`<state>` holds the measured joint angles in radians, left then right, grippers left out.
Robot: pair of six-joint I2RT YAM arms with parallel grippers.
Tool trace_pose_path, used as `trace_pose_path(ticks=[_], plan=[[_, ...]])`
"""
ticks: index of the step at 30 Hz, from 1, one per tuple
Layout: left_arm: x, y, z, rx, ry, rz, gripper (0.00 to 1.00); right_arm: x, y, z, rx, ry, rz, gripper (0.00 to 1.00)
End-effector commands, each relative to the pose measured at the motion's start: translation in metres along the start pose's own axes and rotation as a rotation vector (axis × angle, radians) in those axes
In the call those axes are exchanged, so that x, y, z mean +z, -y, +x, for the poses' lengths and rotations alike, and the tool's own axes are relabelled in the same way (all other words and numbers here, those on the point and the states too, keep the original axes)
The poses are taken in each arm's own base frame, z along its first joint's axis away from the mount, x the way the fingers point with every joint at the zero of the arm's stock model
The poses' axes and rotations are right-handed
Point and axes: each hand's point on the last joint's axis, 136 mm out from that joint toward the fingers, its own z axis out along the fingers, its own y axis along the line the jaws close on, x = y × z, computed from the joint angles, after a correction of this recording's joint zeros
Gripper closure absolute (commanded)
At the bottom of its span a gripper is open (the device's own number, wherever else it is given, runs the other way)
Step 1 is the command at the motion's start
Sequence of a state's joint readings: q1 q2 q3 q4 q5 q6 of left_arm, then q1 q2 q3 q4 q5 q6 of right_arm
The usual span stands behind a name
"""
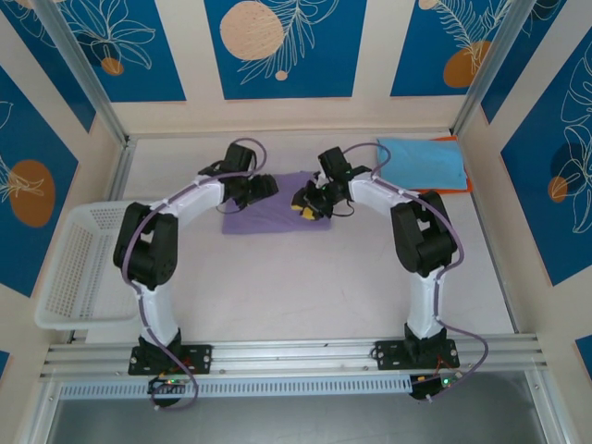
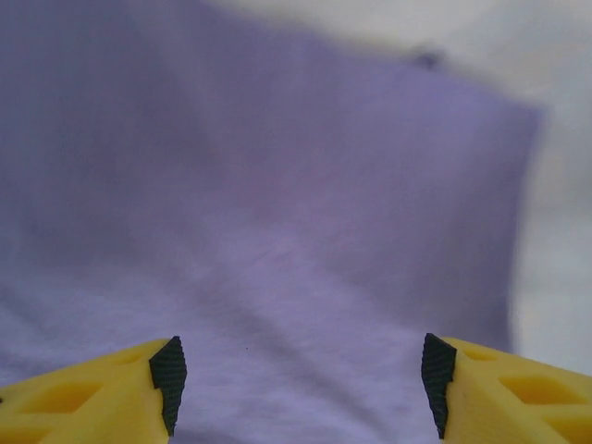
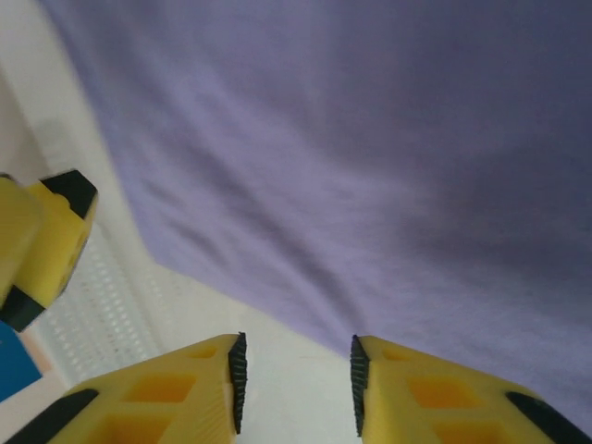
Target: Fold and stack the t-shirts
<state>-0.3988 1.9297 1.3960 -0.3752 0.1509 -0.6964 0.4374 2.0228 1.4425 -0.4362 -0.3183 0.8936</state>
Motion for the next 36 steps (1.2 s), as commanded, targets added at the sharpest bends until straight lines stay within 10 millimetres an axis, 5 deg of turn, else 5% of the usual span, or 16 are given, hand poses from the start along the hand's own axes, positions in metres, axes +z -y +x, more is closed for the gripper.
trace_pose_path(ticks=[1, 8, 20, 25, 31, 33, 36], plan=[[0.019, -0.046, 0.019, -0.001, -0.045, -0.106, 0.31, 0.016, 0.025, 0.006, 0.048, -0.032, 0.037, 0.65], [0.026, -0.121, 0.067, -0.087, -0.099, -0.207, 0.27, 0.015, 0.083, 0.014, 0.118, -0.025, 0.148, 0.65], [-0.013, -0.148, 0.123, -0.117, -0.101, -0.210, 0.22, -0.008, 0.120, 0.049, 0.135, 0.045, 0.180, 0.65], [-0.037, -0.122, 0.114, -0.102, -0.078, -0.116, 0.12, -0.019, 0.107, 0.057, 0.117, 0.062, 0.117, 0.65], [-0.080, -0.090, 0.074, -0.060, 0.040, -0.079, 0.03, -0.043, 0.059, 0.056, 0.018, 0.141, 0.041, 0.65], [-0.087, -0.082, 0.061, -0.047, 0.063, -0.073, 0.07, -0.048, 0.041, 0.051, -0.019, 0.166, 0.025, 0.66], [-0.086, -0.073, 0.043, -0.038, 0.086, -0.072, 0.32, -0.042, 0.015, 0.038, -0.066, 0.171, 0.020, 0.72]])
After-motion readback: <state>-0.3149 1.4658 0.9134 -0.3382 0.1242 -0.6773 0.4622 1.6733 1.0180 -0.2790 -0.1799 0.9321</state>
